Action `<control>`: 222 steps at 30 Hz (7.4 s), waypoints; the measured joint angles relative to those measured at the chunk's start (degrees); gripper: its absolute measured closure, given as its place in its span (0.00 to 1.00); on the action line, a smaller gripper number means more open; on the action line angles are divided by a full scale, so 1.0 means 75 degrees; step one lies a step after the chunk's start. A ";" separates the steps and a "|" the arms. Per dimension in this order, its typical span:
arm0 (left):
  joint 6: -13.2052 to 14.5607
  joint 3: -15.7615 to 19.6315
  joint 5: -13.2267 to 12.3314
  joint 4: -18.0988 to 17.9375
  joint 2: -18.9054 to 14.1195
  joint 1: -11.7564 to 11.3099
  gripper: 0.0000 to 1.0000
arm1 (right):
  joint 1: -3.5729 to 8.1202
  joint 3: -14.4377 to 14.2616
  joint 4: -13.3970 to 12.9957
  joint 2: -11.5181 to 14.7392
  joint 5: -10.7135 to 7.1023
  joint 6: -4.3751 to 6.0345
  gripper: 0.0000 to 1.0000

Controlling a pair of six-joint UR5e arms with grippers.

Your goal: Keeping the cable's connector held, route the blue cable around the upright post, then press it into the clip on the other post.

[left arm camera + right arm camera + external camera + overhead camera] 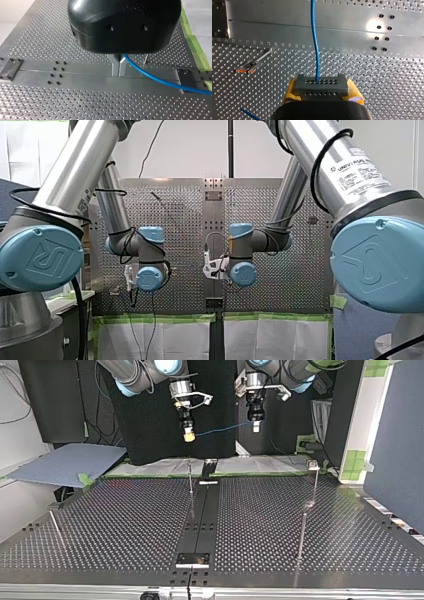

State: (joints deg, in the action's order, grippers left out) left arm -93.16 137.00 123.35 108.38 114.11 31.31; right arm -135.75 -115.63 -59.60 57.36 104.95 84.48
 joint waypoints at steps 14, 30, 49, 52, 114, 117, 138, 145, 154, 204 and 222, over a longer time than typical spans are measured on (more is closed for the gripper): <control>0.0000 0.0000 0.0000 0.0000 0.0000 0.0000 1.00 | 0.0000 0.0000 0.0000 0.0000 0.0000 0.0000 1.00; 0.0000 0.0000 0.0000 0.0000 0.0000 0.0000 1.00 | 0.0000 -0.0001 0.0000 0.0000 0.0000 0.0000 1.00; 0.0000 0.0000 0.0000 0.0000 0.0000 0.0000 1.00 | 0.0000 0.0000 -0.0001 0.0000 0.0000 0.0000 1.00; 0.0000 0.0000 0.0000 0.0000 0.0000 0.0000 1.00 | 0.0000 0.0000 0.0000 0.0000 0.0000 0.0000 1.00; 0.0023 0.0023 0.0000 0.0383 0.0069 -0.0070 1.00 | -0.0023 0.0035 0.0265 -0.0521 0.0011 -0.0023 1.00; 0.0023 0.0023 0.0000 0.0386 0.0070 -0.0071 1.00 | -0.0024 0.0035 0.0268 -0.0535 0.0012 -0.0023 1.00; 0.0023 0.0023 0.0000 0.0387 0.0070 -0.0070 1.00 | -0.0024 0.0035 0.0269 -0.0539 0.0011 -0.0023 1.00; 0.0023 0.0023 0.0000 0.0387 0.0071 -0.0071 1.00 | -0.0024 0.0035 0.0269 -0.0539 0.0011 -0.0023 1.00; 0.0043 0.0012 0.0125 0.0512 -0.0054 0.0055 1.00 | -0.0006 0.0033 0.0308 -0.0502 0.0052 -0.0064 1.00; -0.1014 -0.2118 -0.0308 0.4323 -0.3865 -0.1148 1.00 | 0.0023 0.2939 0.3999 0.2021 -0.1925 0.0866 1.00; -0.1071 -0.3265 -0.0833 0.5731 -0.5124 -0.2260 1.00 | 0.0092 0.4162 0.4569 0.2024 -0.2248 0.1361 1.00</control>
State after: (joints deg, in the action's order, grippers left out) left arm -101.19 112.51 117.11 151.36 75.68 14.36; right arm -135.06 -84.41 -25.33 72.54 88.09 94.68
